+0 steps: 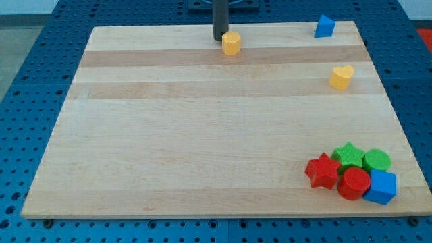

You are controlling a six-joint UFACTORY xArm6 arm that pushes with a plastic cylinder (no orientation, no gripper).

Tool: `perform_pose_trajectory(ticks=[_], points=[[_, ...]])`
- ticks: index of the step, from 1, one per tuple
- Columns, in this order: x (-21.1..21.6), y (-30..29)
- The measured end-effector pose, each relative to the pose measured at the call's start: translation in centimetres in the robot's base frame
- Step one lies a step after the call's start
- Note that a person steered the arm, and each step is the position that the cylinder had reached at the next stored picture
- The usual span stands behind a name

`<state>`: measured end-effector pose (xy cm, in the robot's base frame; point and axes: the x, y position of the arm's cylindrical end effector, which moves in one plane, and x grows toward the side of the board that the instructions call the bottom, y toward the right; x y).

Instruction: Move the hexagon into the green star

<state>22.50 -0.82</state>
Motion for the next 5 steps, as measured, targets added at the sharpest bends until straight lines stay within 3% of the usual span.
perform_pose_trajectory(ticks=[1, 2, 5], points=[[-3.1, -0.2], [-2.6, -0.2], [7.0, 0.7]])
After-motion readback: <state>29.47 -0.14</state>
